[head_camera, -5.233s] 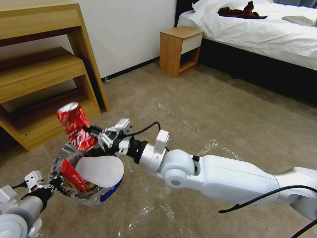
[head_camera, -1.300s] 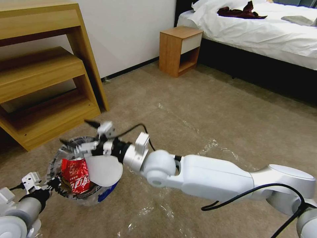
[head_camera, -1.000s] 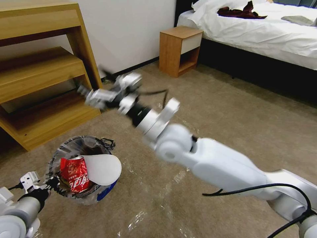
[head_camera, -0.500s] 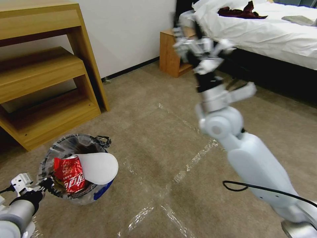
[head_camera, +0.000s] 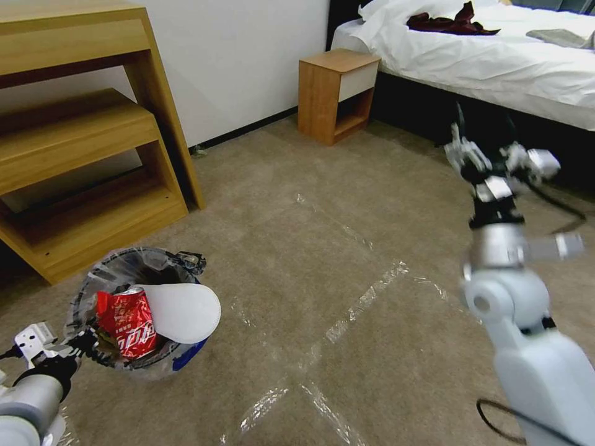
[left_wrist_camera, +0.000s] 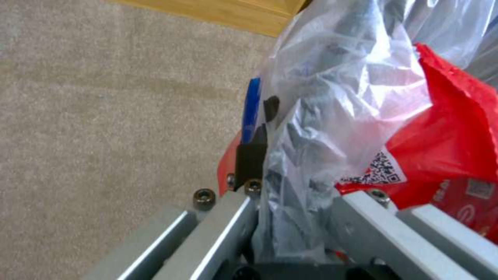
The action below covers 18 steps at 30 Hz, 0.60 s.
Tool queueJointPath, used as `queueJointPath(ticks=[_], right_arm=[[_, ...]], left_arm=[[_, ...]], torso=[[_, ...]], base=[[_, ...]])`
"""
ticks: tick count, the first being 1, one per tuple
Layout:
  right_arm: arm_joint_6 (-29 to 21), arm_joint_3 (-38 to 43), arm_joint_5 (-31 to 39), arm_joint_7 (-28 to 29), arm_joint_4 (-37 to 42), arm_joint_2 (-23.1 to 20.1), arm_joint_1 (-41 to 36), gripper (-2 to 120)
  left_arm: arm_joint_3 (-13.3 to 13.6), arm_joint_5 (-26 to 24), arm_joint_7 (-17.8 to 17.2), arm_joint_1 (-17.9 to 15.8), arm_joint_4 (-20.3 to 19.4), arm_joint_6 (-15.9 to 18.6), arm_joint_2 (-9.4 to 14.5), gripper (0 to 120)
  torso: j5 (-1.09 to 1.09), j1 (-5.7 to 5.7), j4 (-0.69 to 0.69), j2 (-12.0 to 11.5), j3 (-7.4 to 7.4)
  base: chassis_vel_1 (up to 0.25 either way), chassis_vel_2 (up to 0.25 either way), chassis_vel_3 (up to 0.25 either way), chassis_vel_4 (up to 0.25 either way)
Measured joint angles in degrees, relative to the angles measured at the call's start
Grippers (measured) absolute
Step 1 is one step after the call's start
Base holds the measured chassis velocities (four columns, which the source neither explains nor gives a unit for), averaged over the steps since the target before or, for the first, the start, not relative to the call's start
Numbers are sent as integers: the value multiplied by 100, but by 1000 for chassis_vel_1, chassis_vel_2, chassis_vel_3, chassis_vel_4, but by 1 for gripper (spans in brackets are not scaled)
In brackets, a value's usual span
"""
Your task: Pick up the trash bin and place the garbage on the floor into it.
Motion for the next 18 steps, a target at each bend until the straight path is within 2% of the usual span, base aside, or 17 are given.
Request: queueJointPath(ticks=[3, 7, 12, 18], right_arm=[[128, 37, -456, 122, 41, 332, -693, 100], [280, -53, -844, 146, -87, 608, -1140, 100], [428, -187, -988, 142, -239, 722, -1247, 100], [486, -231, -902, 74, -294, 677, -1143, 100]], left_arm=[[7, -45, -14, 56, -2, 36, -14, 1], [25, -156, -63, 140, -87, 158, -17, 1], [10, -334, -141, 234, -169, 288, 61, 1], [-38, -600, -173, 478, -257, 452, 280, 1]], torso=[[1, 0, 0, 0, 0], [0, 0, -1, 0, 0], [0, 0, 0, 0, 1], [0, 0, 1, 0, 1]], base=[[0, 0, 0, 0], [0, 0, 0, 0], [0, 0, 0, 0], [0, 0, 0, 0]])
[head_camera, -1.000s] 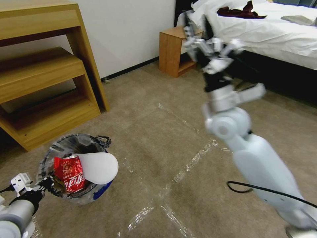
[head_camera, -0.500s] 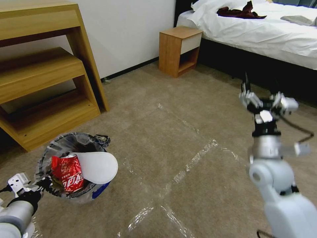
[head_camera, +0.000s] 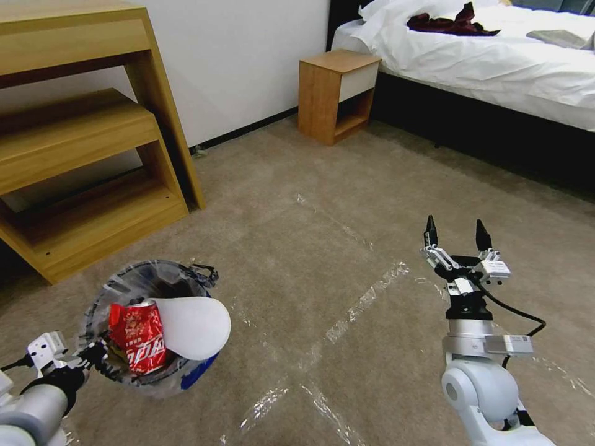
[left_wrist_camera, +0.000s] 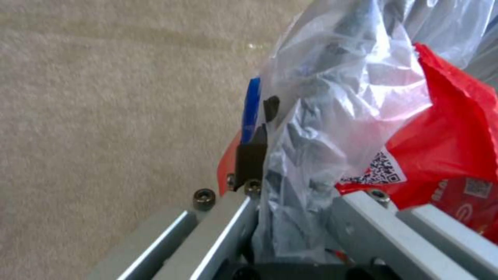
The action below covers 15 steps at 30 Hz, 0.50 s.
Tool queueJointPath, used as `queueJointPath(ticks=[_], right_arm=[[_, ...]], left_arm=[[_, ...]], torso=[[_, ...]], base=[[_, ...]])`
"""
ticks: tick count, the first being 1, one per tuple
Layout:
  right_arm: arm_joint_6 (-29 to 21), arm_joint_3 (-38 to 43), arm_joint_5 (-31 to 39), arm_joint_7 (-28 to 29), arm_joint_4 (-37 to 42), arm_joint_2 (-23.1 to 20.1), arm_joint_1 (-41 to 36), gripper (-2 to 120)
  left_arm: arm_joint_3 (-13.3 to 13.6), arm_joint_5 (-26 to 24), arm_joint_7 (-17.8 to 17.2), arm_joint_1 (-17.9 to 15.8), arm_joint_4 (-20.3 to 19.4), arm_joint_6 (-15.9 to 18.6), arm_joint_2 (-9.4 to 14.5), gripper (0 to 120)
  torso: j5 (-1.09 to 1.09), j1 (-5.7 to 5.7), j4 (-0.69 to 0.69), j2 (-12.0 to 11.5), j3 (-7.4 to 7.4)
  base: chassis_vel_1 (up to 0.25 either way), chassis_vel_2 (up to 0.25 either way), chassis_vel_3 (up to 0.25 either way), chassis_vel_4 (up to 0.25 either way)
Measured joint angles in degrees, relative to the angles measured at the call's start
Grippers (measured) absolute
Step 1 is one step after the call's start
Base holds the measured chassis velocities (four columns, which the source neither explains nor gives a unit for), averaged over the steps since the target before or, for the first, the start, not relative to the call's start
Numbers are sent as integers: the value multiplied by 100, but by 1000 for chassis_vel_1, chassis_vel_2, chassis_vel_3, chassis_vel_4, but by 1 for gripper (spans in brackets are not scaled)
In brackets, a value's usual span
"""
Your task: Pick up the trash bin and place the garbage on the floor into it.
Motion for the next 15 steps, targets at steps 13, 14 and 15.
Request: queueJointPath(ticks=[13, 14, 15], right_arm=[[9, -92, -50, -69, -150, 26, 32, 100], [9, -103, -67, -73, -167, 32, 33, 100], [9, -109, -77, -78, -183, 36, 38, 100]], left_arm=[[41, -201, -23, -50, 121, 106, 235, 1], [42, -204, -23, -61, 127, 106, 237, 1], [42, -208, -23, -72, 133, 107, 240, 1]], torso=[[0, 0, -1, 0, 0], [0, 0, 0, 0, 0], [0, 0, 0, 0, 0]], base=[[0, 0, 0, 0], [0, 0, 0, 0], [0, 0, 0, 0]])
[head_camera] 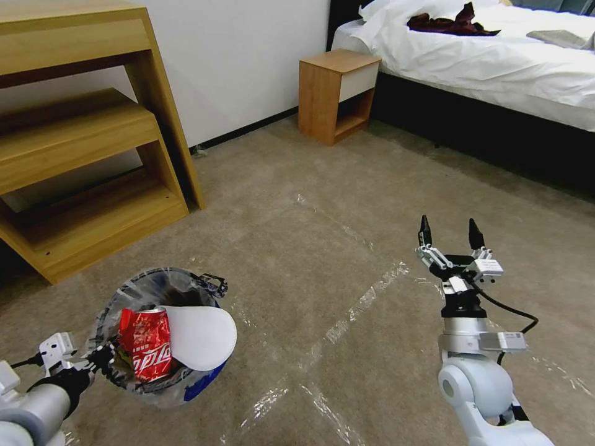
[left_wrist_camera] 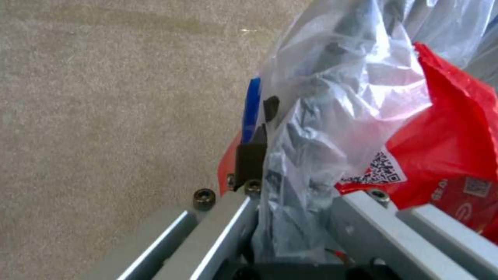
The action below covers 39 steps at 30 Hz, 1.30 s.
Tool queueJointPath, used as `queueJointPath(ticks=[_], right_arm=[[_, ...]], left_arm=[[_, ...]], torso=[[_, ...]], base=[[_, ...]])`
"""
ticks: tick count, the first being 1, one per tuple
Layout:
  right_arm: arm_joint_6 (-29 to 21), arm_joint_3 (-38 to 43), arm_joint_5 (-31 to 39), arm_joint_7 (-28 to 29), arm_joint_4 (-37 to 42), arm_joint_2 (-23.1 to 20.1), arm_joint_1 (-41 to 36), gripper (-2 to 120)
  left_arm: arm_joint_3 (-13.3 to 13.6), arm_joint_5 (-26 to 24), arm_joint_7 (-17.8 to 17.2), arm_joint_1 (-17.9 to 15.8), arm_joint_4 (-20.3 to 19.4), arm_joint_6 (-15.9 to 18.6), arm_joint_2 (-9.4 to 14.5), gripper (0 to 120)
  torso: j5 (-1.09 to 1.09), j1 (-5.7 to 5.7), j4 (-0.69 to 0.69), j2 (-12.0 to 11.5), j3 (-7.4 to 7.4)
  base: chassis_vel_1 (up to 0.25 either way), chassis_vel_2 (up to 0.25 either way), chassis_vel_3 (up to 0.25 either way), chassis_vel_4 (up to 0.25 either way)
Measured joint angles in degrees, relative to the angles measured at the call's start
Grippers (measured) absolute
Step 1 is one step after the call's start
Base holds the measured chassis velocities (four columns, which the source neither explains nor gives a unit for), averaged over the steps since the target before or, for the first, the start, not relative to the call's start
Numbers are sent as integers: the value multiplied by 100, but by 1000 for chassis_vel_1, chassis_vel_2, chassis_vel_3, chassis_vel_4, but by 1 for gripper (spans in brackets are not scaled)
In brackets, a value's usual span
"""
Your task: Pick up the trash bin and place the garbage on the floor into it.
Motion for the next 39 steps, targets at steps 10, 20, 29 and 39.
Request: queueJointPath(ticks=[10, 20, 29, 39], right_arm=[[18, -39, -82, -61, -113, 50, 11, 100], [59, -99, -138, -83, -220, 69, 21, 100], [68, -158, -164, -101, -266, 94, 34, 100], [103, -168, -169, -156, -311, 118, 55, 100]], left_arm=[[-2, 5, -3, -33, 38, -27, 11, 1], [50, 35, -4, -32, 38, -31, -14, 1], [49, 19, -6, -6, 36, -31, 12, 1], [91, -29, -8, -7, 39, 0, 80, 1]], torso=[[0, 0, 0, 0, 0], [1, 0, -1, -1, 1], [1, 0, -1, -1, 0], [2, 0, 0, -1, 0]], base=[[-13, 9, 19, -11], [-127, 140, 133, -128], [-98, 111, 102, -103], [-118, 112, 128, -101]])
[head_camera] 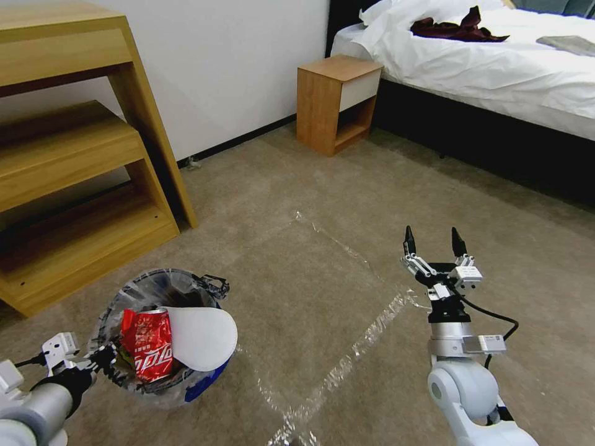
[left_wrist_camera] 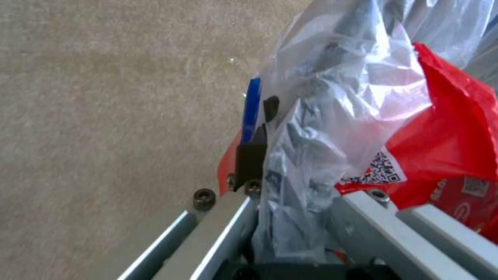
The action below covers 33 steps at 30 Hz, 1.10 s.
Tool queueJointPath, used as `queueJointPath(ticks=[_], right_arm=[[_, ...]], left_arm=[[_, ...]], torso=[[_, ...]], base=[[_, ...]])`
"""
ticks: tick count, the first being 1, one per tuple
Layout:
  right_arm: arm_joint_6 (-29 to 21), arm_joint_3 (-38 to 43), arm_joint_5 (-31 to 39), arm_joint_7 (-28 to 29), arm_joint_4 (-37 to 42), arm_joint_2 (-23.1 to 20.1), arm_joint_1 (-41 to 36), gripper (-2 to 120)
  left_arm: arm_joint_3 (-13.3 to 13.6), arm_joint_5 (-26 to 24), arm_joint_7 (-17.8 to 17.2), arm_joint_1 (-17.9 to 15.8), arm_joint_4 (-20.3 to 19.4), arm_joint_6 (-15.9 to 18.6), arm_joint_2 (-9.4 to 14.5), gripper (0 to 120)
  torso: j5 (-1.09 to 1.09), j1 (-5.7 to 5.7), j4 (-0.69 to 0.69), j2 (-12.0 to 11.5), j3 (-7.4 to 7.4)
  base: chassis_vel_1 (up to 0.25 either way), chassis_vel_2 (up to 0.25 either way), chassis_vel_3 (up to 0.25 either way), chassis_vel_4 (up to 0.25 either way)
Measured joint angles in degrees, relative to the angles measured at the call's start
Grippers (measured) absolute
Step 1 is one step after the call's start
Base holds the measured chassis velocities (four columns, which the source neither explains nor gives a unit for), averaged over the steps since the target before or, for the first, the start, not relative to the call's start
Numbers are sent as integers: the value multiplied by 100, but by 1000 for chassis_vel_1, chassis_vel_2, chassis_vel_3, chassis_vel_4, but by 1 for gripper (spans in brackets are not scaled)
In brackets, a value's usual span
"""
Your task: Pick up the trash bin and place the garbage on the floor into it.
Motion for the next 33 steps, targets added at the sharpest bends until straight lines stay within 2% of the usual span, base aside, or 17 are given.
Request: queueJointPath(ticks=[17, 33], right_arm=[[3, -8, -49, -23, -6, 62, -22, 100], [-7, -29, -68, -23, -38, 75, -5, 100]], left_arm=[[29, -15, -2, 46, -22, 47, 28, 1], [37, -5, 0, 46, -13, 38, 43, 1]], torso=[[0, 0, 0, 0, 0], [-2, 1, 0, 0, 0]], base=[[-117, 113, 111, -117], [-169, 166, 175, -173]])
